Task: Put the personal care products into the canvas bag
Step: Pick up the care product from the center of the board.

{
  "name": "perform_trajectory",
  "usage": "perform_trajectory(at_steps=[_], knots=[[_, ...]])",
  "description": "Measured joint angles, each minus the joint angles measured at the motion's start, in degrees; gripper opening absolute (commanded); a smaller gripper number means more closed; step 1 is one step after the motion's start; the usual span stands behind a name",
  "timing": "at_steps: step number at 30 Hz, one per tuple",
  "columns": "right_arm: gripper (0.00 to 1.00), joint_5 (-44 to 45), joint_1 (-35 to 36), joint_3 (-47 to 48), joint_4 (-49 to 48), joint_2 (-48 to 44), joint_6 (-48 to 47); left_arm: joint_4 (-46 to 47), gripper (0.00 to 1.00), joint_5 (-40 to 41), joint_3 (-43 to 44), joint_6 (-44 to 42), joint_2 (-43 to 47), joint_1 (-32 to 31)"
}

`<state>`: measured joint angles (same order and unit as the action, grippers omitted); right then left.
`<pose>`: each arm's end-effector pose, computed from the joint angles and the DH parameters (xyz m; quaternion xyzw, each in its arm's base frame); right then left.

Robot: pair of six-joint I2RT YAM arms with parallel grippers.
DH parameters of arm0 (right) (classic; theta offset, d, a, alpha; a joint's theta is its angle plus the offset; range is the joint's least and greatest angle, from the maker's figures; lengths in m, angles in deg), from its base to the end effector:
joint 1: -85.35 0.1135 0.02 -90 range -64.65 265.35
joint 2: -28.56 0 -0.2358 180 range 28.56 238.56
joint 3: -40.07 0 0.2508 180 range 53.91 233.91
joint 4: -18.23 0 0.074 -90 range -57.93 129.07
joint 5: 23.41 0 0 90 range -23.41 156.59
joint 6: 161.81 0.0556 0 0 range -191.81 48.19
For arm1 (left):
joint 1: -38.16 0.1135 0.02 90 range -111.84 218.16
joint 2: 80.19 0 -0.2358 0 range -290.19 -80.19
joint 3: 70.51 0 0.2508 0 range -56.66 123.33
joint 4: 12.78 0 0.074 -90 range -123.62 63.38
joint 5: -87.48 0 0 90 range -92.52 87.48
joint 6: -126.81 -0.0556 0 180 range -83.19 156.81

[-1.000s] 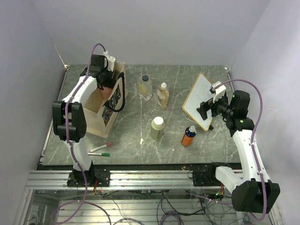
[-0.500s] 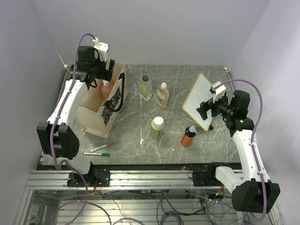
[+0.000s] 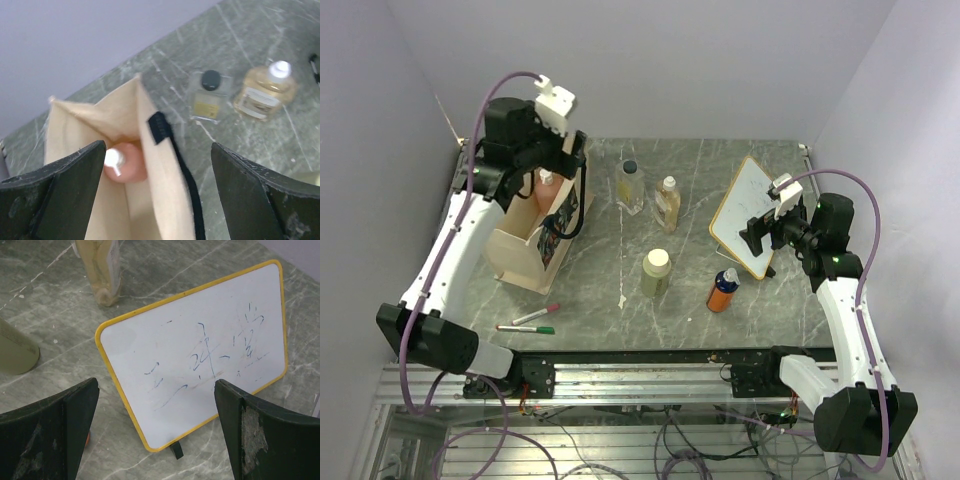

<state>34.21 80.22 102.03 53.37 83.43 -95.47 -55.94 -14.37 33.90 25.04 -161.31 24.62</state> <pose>0.2416 0.0082 0.2804 -0.2742 0.7895 0.1087 0.5382 0.3228 -0.0895 0.4020 0.2362 0.7814 -0.0933 0.5701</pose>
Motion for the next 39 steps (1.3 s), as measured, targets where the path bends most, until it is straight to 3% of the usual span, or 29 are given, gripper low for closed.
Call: perform_trajectory(at_steps=[6, 12, 28, 39], knots=[[1.0, 0.0, 0.0, 0.0, 0.0, -0.22, -0.09, -0.66, 0.98, 0.2, -0.42, -5.01, -0.42, -9.53], [1.0, 0.0, 0.0, 0.0, 0.0, -0.2, -0.42, -0.42, 1.0, 0.39, -0.39, -8.61, -4.87, -12.94], [1.0, 0.07, 0.0, -0.13, -0.04, 0.33, -0.72, 2.38, 0.99, 2.75, 3.21, -10.12, -21.77, -15.72], [1.0, 1.57, 0.0, -0.83, 0.0, 1.16, -1.07, 3.19, 1.0, 4.5, 12.17, -8.96, -32.44, -15.72]])
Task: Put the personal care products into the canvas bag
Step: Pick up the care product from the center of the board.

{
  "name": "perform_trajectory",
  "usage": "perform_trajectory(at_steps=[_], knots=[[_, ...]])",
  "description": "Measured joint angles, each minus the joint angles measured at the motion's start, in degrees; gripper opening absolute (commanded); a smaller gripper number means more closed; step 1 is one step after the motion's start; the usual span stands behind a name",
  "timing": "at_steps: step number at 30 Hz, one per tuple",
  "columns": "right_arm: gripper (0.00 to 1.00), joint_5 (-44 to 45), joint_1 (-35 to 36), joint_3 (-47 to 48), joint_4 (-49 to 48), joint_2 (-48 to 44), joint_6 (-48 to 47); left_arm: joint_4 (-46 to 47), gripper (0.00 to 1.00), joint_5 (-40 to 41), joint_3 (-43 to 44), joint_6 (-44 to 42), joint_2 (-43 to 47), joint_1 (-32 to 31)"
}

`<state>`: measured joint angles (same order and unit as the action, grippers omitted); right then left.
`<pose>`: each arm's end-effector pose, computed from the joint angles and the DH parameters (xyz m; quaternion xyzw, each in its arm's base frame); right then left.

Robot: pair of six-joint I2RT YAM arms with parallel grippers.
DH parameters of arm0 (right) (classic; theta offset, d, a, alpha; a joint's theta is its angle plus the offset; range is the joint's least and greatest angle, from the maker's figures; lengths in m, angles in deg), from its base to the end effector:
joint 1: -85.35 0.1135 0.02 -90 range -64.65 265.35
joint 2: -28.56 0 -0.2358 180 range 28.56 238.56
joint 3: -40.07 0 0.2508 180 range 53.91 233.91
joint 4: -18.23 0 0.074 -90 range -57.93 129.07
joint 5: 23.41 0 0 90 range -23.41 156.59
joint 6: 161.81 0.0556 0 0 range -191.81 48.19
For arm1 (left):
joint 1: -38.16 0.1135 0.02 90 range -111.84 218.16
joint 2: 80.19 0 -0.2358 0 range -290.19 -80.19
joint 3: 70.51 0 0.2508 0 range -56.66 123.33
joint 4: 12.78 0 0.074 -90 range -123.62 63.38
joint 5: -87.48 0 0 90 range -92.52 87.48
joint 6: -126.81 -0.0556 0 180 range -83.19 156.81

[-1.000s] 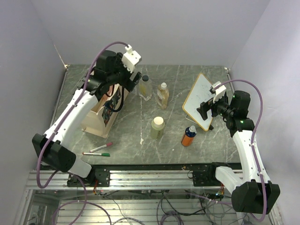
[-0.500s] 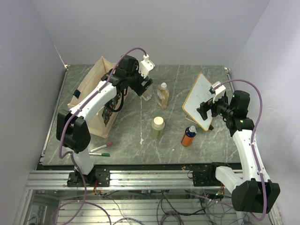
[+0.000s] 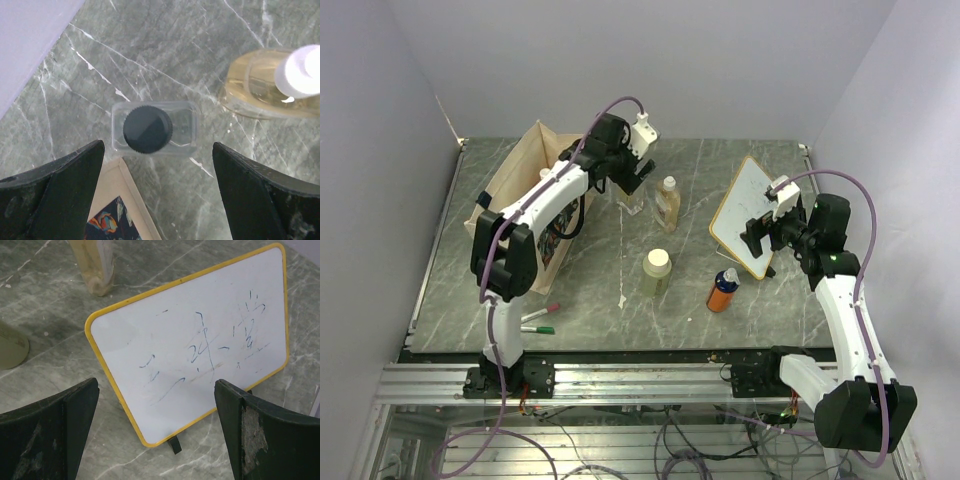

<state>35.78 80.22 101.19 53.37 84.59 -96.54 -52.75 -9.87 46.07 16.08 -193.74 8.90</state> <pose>0.2450 0.0066 0.2703 -0.2729 0.8003 0.0982 0.5247 0.4047 -0.2349 0.2653 0.4032 0.7971 -0.0903 0.4402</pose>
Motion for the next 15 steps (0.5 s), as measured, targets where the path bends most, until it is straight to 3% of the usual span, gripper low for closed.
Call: perform_trajectory(at_steps=[15], knots=[[1.0, 2.01, 0.0, -0.11, 0.0, 0.96, -1.05, -0.81, 1.0, 0.48, 6.43, 2.32, -7.28, 0.61]])
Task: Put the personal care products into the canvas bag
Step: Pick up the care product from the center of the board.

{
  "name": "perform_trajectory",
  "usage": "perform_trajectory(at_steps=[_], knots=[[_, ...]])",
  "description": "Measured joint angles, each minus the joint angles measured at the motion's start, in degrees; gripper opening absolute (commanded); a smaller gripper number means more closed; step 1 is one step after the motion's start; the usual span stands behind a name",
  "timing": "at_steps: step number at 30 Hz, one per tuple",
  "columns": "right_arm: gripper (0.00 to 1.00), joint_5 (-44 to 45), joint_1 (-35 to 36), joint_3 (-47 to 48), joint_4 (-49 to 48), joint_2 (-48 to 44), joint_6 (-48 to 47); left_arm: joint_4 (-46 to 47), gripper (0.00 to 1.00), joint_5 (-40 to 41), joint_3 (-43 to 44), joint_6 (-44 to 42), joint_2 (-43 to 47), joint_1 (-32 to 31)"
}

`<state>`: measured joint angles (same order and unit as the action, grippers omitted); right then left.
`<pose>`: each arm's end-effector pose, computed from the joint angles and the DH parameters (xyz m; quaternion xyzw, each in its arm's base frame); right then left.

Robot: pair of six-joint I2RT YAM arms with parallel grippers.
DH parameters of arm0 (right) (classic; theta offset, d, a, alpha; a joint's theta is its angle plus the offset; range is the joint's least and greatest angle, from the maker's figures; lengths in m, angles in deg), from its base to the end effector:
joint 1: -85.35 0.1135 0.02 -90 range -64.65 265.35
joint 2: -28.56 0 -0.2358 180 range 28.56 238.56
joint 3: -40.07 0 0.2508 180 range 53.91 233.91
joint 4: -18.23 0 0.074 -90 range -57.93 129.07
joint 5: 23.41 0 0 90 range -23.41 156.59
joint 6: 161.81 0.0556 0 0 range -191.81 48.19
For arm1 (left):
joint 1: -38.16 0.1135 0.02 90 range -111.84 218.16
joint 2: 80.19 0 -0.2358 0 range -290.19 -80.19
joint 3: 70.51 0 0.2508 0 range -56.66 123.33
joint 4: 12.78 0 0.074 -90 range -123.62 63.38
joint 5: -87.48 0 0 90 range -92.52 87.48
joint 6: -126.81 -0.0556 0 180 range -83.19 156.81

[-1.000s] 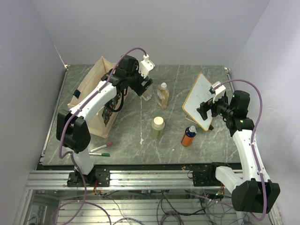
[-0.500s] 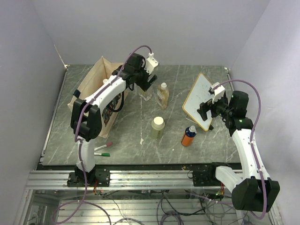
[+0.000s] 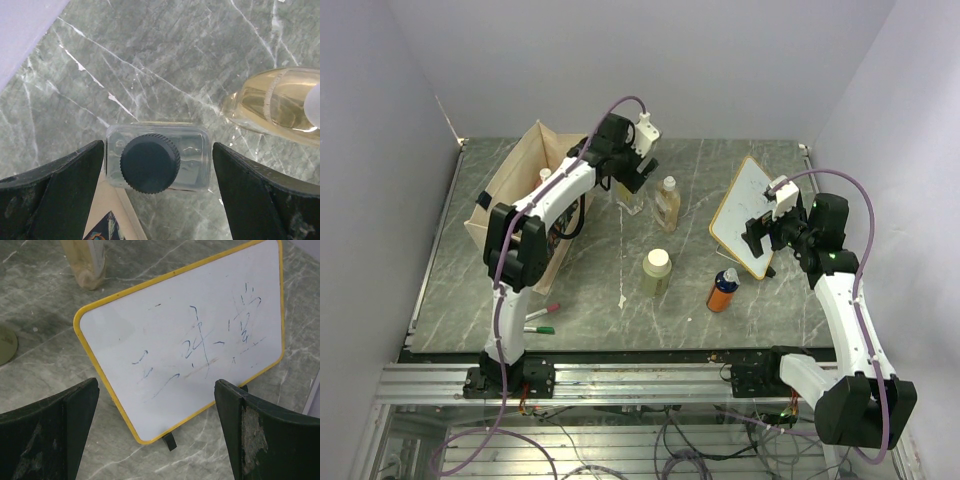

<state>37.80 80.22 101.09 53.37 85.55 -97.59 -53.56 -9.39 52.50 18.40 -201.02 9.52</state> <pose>0.2482 0.0046 0.2655 -0.2714 0.8079 0.0818 0.5166 0.4290 -0.2419 0.2449 0.3828 0.8143 -0.0924 0.4263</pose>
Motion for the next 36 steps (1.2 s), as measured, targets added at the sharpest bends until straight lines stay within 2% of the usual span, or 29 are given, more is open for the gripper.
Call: perform_trajectory(at_steps=[6, 15, 18, 22, 29, 36], knots=[[1.0, 0.35, 0.0, 0.0, -0.02, 0.31, -0.2, -0.72, 1.0, -5.29, 1.05, 2.78, -1.66, 2.43], [1.0, 1.01, 0.0, 0.0, -0.02, 0.57, -0.24, -1.07, 0.85, -7.96, 1.05, 3.98, -1.92, 3.32], [1.0, 1.16, 0.0, 0.0, -0.02, 0.7, -0.24, -1.05, 0.76, -7.96, 1.05, 3.89, -1.97, 3.3], [1.0, 1.2, 0.0, 0.0, -0.02, 0.74, -0.26, -0.96, 0.59, -8.02, 1.05, 3.82, -1.97, 3.32], [1.0, 1.2, 0.0, 0.0, 0.0, 0.81, -0.44, -1.46, 0.08, -9.35, 1.27, 2.78, -1.97, 3.32], [1.0, 1.16, 0.0, 0.0, 0.0, 1.03, -0.48, -4.0, 0.07, -9.88, 1.97, 2.43, -1.66, 3.32]])
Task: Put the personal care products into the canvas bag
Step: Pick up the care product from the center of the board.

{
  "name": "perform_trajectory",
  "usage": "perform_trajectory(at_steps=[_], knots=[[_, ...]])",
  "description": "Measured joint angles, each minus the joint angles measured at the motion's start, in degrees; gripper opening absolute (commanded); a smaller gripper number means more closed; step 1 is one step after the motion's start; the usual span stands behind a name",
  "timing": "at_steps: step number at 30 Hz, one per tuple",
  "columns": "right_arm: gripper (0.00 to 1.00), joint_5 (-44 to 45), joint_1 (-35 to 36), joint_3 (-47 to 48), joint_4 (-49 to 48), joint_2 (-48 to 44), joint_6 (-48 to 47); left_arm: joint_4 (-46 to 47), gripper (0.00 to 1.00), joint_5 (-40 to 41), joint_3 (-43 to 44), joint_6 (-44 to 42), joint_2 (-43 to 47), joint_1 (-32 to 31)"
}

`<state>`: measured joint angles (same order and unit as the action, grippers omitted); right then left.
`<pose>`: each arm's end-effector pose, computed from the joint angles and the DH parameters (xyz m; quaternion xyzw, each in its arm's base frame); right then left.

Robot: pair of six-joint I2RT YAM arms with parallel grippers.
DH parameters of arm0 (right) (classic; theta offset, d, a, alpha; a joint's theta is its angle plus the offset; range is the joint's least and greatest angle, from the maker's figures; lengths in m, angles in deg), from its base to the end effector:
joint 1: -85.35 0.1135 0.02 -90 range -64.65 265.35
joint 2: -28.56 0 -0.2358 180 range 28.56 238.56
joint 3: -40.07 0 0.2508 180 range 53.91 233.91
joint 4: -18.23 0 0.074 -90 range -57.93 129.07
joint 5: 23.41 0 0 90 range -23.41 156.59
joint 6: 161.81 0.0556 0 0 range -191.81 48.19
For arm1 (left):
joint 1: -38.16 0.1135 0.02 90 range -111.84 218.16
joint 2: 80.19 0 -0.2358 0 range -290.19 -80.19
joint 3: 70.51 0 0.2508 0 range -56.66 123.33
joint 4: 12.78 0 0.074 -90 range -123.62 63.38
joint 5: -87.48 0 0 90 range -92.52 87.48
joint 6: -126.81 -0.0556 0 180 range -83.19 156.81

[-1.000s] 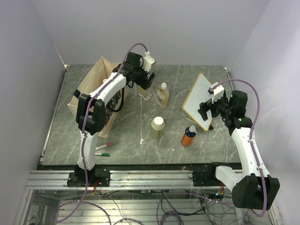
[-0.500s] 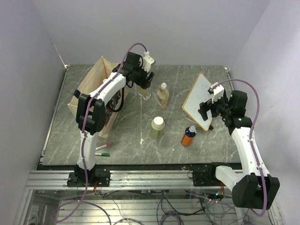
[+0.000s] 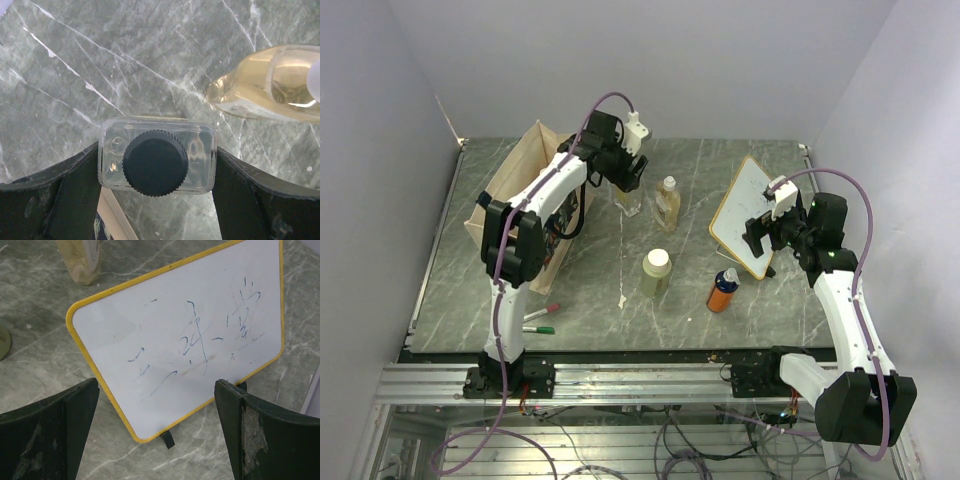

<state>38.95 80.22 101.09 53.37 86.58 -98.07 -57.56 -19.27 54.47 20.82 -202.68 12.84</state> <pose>0.2512 0.0033 0.2611 -0.2694 0.8143 0.0742 0.5088 0.4373 -0.2246 0.2377 0.3743 0.8259 -0.1653 0.3880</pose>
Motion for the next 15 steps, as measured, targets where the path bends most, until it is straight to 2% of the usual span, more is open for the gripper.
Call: perform_trajectory(at_steps=[9, 15], knots=[[1.0, -0.04, 0.0, 0.0, 0.02, 0.04, 0.0, -7.82, 0.07, -0.24, 0.09, 0.66, 3.63, 0.0], [1.0, -0.24, 0.0, 0.0, 0.0, 0.02, -0.02, -10.19, 0.07, -0.74, 0.09, 1.46, 10.43, 0.0]])
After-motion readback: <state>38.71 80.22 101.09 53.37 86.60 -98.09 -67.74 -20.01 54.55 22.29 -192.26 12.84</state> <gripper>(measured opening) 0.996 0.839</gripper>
